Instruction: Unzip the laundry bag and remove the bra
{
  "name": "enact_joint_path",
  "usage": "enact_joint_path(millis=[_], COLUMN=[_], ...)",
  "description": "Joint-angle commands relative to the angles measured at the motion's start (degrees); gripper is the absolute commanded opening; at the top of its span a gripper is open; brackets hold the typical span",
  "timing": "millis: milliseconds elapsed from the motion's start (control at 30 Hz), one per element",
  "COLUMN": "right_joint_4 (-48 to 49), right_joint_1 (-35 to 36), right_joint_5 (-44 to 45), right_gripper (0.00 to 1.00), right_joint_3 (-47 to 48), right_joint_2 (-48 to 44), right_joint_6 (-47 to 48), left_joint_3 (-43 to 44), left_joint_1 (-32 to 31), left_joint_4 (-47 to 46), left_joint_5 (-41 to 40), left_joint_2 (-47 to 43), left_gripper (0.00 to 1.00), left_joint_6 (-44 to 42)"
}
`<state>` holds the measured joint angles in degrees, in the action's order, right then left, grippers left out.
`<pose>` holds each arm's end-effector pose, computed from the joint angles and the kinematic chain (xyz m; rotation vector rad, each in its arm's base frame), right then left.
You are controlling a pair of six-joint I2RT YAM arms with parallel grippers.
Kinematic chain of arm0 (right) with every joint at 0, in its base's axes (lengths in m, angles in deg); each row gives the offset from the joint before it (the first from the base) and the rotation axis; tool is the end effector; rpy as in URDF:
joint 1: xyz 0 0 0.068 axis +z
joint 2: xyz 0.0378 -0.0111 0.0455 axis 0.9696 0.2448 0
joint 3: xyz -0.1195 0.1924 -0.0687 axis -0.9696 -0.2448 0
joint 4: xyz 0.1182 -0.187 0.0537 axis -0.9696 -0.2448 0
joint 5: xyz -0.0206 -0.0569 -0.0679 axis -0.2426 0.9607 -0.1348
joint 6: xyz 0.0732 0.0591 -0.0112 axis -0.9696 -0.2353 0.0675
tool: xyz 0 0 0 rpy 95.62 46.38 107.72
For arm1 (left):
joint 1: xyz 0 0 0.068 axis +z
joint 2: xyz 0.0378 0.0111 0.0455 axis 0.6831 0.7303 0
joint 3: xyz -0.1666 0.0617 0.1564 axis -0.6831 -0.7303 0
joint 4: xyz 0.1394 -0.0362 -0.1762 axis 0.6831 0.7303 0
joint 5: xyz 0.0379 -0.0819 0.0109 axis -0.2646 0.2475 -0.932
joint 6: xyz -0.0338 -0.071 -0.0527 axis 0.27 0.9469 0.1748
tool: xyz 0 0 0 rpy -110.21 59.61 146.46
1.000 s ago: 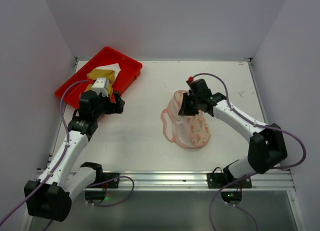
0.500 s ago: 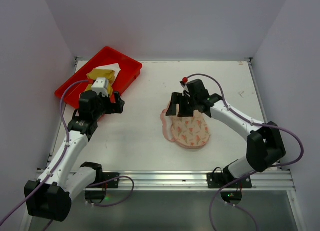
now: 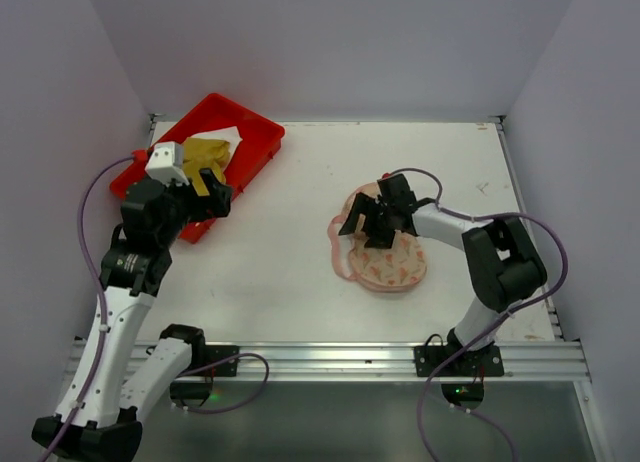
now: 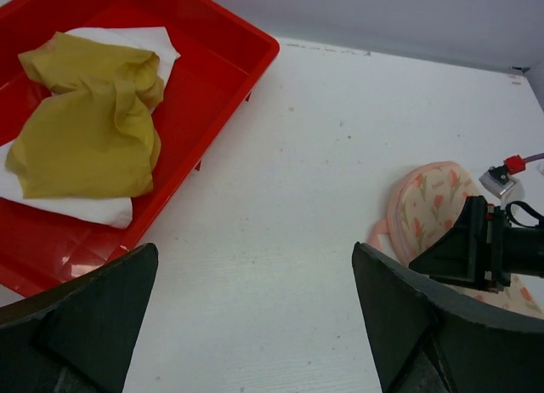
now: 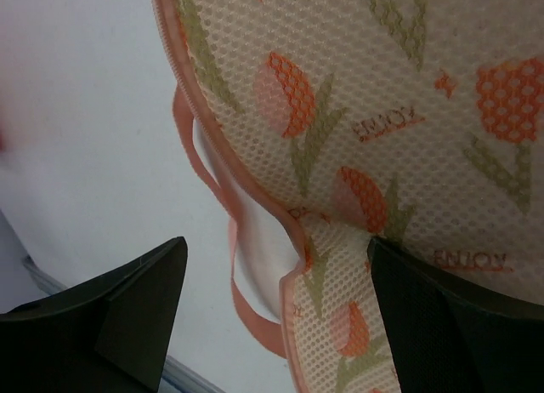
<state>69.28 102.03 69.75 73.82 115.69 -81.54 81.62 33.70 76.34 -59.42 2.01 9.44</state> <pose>0.2890 0.1692 0.1097 0.2660 2.6712 0.7986 0.2064 -0.0367 0.3190 -0.1460 1.8958 -0.3723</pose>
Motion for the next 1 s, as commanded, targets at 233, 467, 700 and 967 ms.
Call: enact_joint_path(millis=[233, 467, 700, 967], right_joint_4=[-7.2, -18.53, -27.15, -34.8], right_joint_1=[-22.22, -23.12, -23.12, -23.21], right_joint_5=[8.51, 16.15, 19.49, 19.68], right_gripper=[0.95, 0.96, 0.99, 0.99], right_joint_3=[3.74, 12.18, 13.5, 15.09], right_joint_2=[-6.28, -19.44, -45.1, -70.58], right_joint_6=[1.37, 12.37, 15.97, 22.03], left_joint_3=[5.27, 9.12, 14.67, 17.04], left_joint_1=[0.25, 0.25, -0.28, -1.42], left_joint_4=[10.48, 13.38, 20.23, 24.1], left_joint_5=[-6.66, -7.88, -13.76, -15.54], left_joint_2=[-6.49, -8.51, -12.02, -17.3], left_gripper=[1.0, 1.0, 1.0, 1.0], left_joint_6=[0.58, -0.47, -1.97, 1.36])
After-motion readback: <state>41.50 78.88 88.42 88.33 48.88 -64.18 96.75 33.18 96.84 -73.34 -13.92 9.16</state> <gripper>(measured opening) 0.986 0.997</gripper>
